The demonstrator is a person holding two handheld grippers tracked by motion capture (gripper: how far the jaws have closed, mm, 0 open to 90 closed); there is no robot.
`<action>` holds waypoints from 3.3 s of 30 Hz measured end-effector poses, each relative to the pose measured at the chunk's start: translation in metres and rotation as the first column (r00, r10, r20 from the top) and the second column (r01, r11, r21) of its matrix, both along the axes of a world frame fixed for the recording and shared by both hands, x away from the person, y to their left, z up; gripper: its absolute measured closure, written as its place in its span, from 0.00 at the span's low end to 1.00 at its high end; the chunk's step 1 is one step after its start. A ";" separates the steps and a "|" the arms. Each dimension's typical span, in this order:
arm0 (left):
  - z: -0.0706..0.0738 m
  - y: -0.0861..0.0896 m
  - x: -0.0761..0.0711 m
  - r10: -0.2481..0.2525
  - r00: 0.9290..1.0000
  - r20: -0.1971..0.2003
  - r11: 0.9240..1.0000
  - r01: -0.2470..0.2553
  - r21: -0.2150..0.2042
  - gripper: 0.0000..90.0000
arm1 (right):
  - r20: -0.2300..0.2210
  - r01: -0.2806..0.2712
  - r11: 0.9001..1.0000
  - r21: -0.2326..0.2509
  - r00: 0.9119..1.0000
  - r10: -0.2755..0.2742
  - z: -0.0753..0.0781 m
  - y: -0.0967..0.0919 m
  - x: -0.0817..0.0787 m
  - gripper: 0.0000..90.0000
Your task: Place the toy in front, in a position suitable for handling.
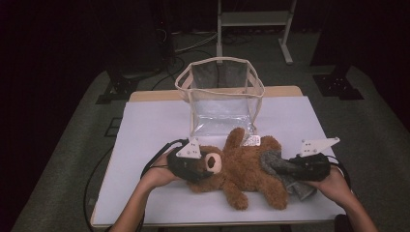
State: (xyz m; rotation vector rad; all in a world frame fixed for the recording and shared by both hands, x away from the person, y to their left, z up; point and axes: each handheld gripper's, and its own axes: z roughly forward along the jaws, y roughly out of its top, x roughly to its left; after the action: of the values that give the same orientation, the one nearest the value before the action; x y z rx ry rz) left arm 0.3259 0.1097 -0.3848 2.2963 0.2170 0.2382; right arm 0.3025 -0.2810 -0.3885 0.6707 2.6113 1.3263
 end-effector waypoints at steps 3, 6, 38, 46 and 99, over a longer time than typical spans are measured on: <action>0.000 0.001 0.000 0.000 1.000 0.001 1.000 0.000 0.002 0.36 | 0.017 -0.024 1.000 -0.007 1.000 0.024 0.006 0.010 0.006 0.80; 0.000 0.001 0.001 0.000 1.000 0.003 1.000 -0.001 0.006 0.36 | 0.002 -0.035 0.999 -0.003 0.999 0.035 0.004 0.015 0.009 0.80; 0.003 -0.003 0.003 0.022 1.000 0.007 1.000 -0.022 -0.003 0.38 | 0.054 -0.325 0.930 -0.172 0.940 0.338 0.013 0.134 -0.014 0.80; 0.002 0.001 0.003 0.015 1.000 -0.012 1.000 -0.016 -0.017 0.38 | 0.058 -0.284 0.943 -0.173 0.953 0.297 0.013 0.102 -0.032 0.80; 0.025 0.015 -0.012 -0.098 0.995 0.028 0.995 0.098 0.008 0.42 | 0.049 -0.188 0.982 -0.006 0.981 0.188 0.028 0.064 -0.005 0.80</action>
State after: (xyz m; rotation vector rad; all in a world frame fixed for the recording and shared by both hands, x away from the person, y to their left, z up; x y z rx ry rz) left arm 0.3138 0.1247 -0.3597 2.3009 0.0887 0.2212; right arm 0.2979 -0.2171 -0.3606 0.3924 2.6912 1.3710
